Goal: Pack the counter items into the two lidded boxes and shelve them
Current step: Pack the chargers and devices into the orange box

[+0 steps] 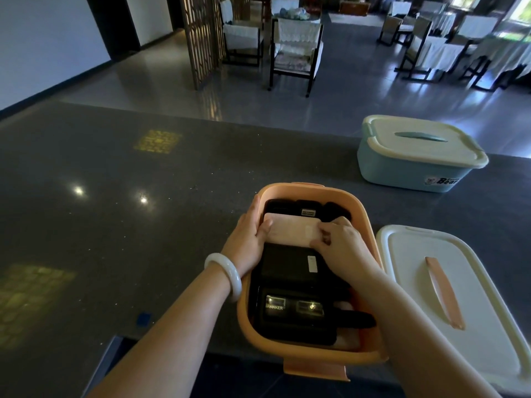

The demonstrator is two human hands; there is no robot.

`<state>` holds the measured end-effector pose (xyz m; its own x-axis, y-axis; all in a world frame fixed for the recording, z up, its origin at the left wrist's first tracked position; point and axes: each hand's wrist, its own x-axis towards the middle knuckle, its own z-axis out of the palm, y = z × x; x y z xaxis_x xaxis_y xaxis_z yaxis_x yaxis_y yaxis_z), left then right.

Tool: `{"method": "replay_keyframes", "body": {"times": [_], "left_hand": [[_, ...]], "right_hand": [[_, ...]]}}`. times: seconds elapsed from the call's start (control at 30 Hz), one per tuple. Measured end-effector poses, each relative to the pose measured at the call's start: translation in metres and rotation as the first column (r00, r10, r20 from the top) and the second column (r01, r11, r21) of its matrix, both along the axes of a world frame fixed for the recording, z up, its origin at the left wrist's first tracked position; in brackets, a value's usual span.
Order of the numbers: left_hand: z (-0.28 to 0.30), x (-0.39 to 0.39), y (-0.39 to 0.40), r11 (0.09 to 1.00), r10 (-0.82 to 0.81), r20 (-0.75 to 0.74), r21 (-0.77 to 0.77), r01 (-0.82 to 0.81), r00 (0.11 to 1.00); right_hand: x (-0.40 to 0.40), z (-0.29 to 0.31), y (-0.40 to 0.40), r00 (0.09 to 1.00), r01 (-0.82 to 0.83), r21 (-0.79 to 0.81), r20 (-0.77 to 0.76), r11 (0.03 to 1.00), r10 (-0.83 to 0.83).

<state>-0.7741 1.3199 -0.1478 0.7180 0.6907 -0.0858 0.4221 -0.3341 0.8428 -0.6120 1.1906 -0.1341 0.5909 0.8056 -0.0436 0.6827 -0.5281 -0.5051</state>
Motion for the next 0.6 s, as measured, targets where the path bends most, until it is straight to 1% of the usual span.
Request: {"method": "replay_keyframes", "body": {"times": [0.1, 0.2, 0.27, 0.33, 0.4, 0.47, 0.53, 0.6], "left_hand": [[-0.001, 0.002, 0.000, 1.000, 0.006, -0.010, 0.007, -0.006, 1.000], [-0.001, 0.002, 0.000, 1.000, 0.008, -0.022, 0.011, -0.008, 1.000], [-0.001, 0.001, -0.001, 1.000, 0.007, -0.023, 0.027, -0.007, 1.000], [-0.002, 0.001, 0.000, 0.999, 0.003, -0.029, 0.034, -0.002, 1.000], [-0.002, 0.001, 0.001, 1.000, -0.002, -0.032, 0.017, 0.002, 0.999], [-0.002, 0.001, 0.002, 1.000, 0.002, -0.034, 0.000, -0.002, 0.999], [-0.001, 0.002, 0.001, 1.000, 0.015, -0.036, 0.016, -0.015, 0.999], [-0.001, 0.002, 0.000, 0.999, 0.021, -0.044, 0.048, -0.019, 0.999]], "right_hand": [[-0.003, -0.003, -0.002, 0.999, 0.018, 0.037, -0.044, 0.999, -0.016], [-0.004, -0.002, -0.005, 0.999, 0.014, 0.071, -0.045, 0.997, -0.011], [-0.003, -0.001, -0.009, 0.998, 0.000, 0.073, -0.066, 0.997, 0.004], [-0.003, 0.003, -0.016, 0.992, -0.033, 0.061, -0.120, 0.998, 0.040], [-0.005, 0.009, -0.025, 0.977, -0.108, 0.052, -0.176, 0.993, 0.116], [-0.007, 0.015, -0.037, 0.957, -0.244, -0.001, -0.165, 0.970, 0.240], [-0.010, 0.018, -0.050, 0.916, -0.384, -0.075, -0.152, 0.920, 0.370], [-0.012, 0.016, -0.062, 0.874, -0.481, -0.128, -0.139, 0.867, 0.465]]}}
